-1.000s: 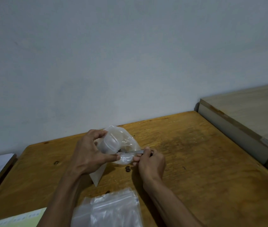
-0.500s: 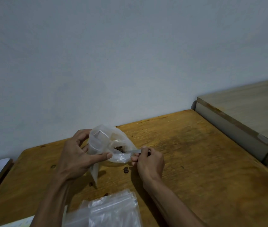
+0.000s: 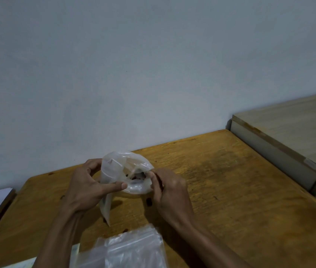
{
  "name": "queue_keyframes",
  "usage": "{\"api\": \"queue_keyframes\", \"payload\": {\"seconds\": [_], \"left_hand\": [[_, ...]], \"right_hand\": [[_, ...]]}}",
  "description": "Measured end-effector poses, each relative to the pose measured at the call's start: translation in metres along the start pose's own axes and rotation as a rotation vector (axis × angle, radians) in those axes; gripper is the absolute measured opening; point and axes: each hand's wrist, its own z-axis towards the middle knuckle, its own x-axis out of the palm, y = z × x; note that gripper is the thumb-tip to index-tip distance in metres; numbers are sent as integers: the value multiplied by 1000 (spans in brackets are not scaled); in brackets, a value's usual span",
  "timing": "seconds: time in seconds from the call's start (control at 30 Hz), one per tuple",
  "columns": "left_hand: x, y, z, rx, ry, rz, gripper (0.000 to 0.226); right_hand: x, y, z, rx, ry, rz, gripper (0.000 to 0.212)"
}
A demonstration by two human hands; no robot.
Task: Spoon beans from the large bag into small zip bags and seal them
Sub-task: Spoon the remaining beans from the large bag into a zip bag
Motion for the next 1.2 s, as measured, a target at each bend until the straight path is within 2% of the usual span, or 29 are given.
{"api": "queue_keyframes", "payload": {"seconds": [0.1, 0.2, 0.33, 0.5, 0.63, 0.73, 0.87, 0.93, 1.03, 1.13, 1.2], "left_hand": [[-1, 1, -1, -13, 8, -2, 96], [-2, 0, -4, -18, 17, -23, 97], [-5, 1, -4, -26, 5, -12, 89], [-5, 2, -4, -12, -1, 0, 81], [-3, -2, -5, 21, -33, 37, 73], [-6, -2, -4, 10, -50, 55, 83], [-6, 3, -1, 10, -34, 81, 100], [-4, 2, -1, 15, -29, 81, 104], [-2, 1, -1, 14, -13, 73, 98], [-2, 5, -1, 14, -4, 87, 93], [-2, 8, -1, 17, -10, 99, 95]], "right_hand": [[-2, -2, 1, -166, 15, -55, 20], [-1, -2, 2, -216, 79, -88, 17], [-3, -3, -1, -176, 20, -93, 23], [-12, 4, -10, -402, 55, -122, 22], [-5, 6, -4, -409, 77, -130, 16], [-12, 6, -7, -431, 47, -153, 14], [-14, 7, -11, -521, 45, -152, 25], [-8, 7, -6, -514, 72, -161, 29], [3, 4, 4, -517, 173, -225, 19], [11, 1, 8, -498, 284, -322, 32], [10, 2, 6, -499, 327, -341, 30]]}}
